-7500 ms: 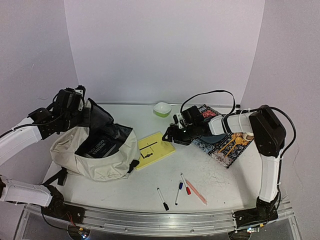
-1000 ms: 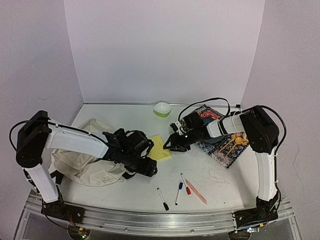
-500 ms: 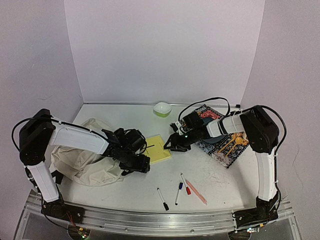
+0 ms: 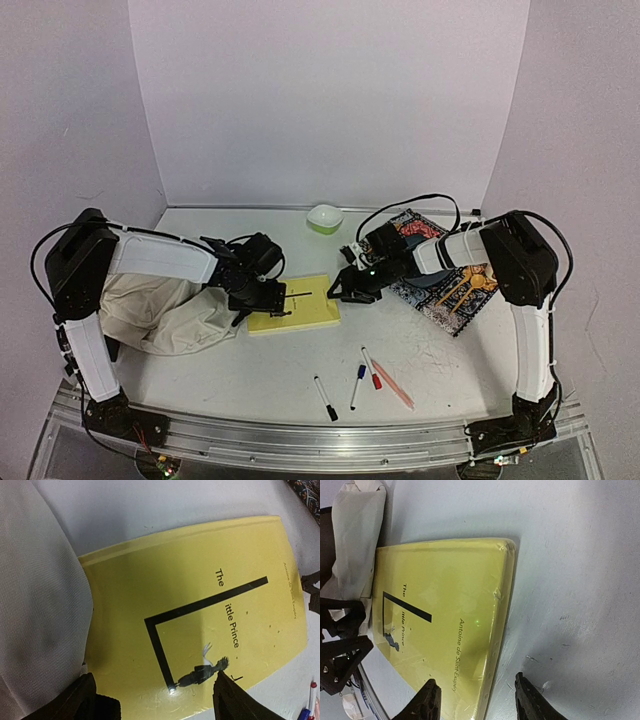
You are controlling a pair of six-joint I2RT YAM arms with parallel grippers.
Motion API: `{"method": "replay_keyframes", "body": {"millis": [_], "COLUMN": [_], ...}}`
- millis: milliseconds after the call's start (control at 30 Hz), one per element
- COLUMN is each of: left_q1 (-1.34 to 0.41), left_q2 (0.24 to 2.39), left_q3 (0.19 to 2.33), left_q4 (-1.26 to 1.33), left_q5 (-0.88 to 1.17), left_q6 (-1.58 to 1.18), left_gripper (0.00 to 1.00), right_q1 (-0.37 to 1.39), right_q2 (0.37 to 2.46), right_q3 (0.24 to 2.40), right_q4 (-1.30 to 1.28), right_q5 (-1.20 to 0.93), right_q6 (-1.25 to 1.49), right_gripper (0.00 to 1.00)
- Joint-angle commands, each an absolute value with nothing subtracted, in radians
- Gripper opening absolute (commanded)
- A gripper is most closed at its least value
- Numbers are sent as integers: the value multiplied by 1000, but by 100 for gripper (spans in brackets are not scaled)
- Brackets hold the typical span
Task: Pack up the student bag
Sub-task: Move the book to the center of the board.
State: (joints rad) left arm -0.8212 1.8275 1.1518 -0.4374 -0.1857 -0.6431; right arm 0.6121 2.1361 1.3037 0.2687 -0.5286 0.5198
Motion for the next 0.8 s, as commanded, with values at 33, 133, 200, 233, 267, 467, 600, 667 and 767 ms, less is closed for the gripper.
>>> {"method": "replay_keyframes", "body": {"millis": [33, 133, 200, 233, 267, 467, 600, 667, 767], "left_q1": [-796, -786, -786, -785, -785, -786, -786, -787, -806], "left_q2": [1892, 1918, 1931, 1937, 1942, 1984, 1991, 1979, 1984], "left_q3": [1227, 1227, 1223, 1220, 1214, 1196, 1181, 1173, 1186], "left_q4": [-444, -440, -442, -442, -442, -442, -442, -441, -427], "left_q5": [-220, -212, -221, -227, -230, -179, -164, -162, -128], "left_q6": [-626, -644, -657, -663, -668, -688, -693, -690, -673], "left_gripper": [83, 83, 83, 83, 83, 83, 82, 82, 82], "right_q1": [617, 618, 618, 619, 619, 625, 627, 629, 629], "right_q2": [2095, 2090, 2089, 2089, 2089, 2094, 2091, 2087, 2078], "right_q3": [1320, 1318, 1318, 1318, 1318, 1319, 1314, 1307, 1297], "right_q4": [233, 233, 233, 233, 233, 235, 235, 235, 235], "right_q5": [-516, -518, -518, -520, -520, -530, -526, -525, -522], "right_q6": [501, 501, 500, 500, 500, 500, 500, 500, 499], "right_gripper": [52, 52, 53, 53, 53, 53, 54, 54, 54]}}
